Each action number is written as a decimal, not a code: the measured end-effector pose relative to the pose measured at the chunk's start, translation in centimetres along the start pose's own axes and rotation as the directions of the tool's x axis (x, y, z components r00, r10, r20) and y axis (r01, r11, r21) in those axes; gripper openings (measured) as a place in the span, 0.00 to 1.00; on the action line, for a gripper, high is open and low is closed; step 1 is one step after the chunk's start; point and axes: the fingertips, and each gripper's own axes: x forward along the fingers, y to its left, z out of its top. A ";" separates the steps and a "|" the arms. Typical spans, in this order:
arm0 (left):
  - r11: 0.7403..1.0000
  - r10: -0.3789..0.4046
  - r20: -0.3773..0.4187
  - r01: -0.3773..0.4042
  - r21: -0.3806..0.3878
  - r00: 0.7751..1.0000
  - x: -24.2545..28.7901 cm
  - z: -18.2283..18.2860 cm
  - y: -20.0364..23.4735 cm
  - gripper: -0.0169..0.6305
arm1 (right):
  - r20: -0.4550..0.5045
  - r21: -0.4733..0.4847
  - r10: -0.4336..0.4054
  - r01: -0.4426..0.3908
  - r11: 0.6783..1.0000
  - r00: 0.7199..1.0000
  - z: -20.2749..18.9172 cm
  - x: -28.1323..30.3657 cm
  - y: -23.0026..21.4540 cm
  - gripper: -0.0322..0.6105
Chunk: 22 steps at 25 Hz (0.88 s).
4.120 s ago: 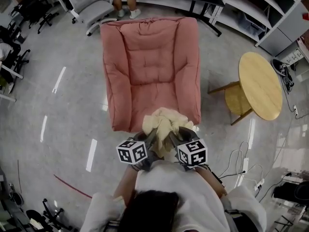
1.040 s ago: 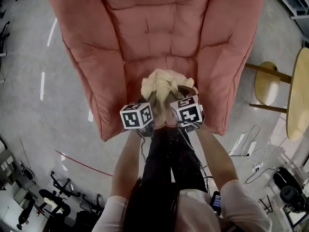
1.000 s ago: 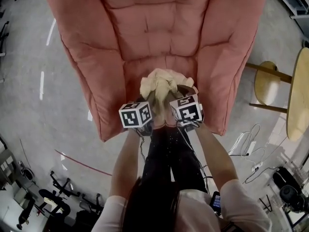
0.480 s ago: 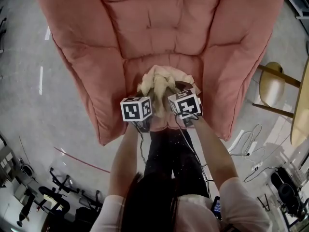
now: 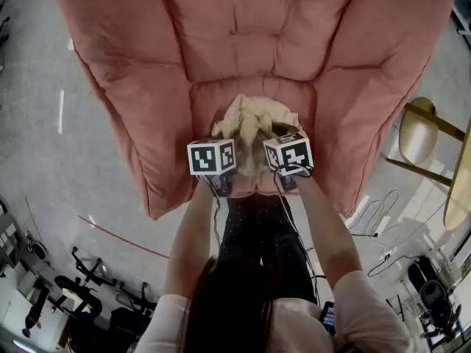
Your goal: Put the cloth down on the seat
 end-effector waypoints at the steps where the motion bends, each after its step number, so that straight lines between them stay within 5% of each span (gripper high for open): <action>1: 1.000 0.000 -0.003 0.000 0.005 1.000 -0.1 0.1 0.0 0.10 | 0.002 0.015 0.009 -0.009 1.000 1.000 0.0 0.0 -0.1 0.33; 9: 0.997 0.055 0.005 -0.055 0.047 0.998 -2.4 1.0 -0.7 0.17 | -0.008 0.042 0.040 -0.039 0.998 0.999 0.8 -2.5 0.9 0.48; 15: 0.999 0.008 0.049 -0.010 0.038 0.999 -5.4 1.6 -2.2 0.43 | -0.002 0.033 0.043 -0.042 0.999 0.999 0.4 -5.0 1.6 0.54; 22: 0.990 -0.044 0.133 0.026 0.138 0.990 -11.4 3.2 -6.6 0.47 | 0.134 0.022 0.042 -0.046 0.999 0.990 3.4 -10.8 4.6 0.54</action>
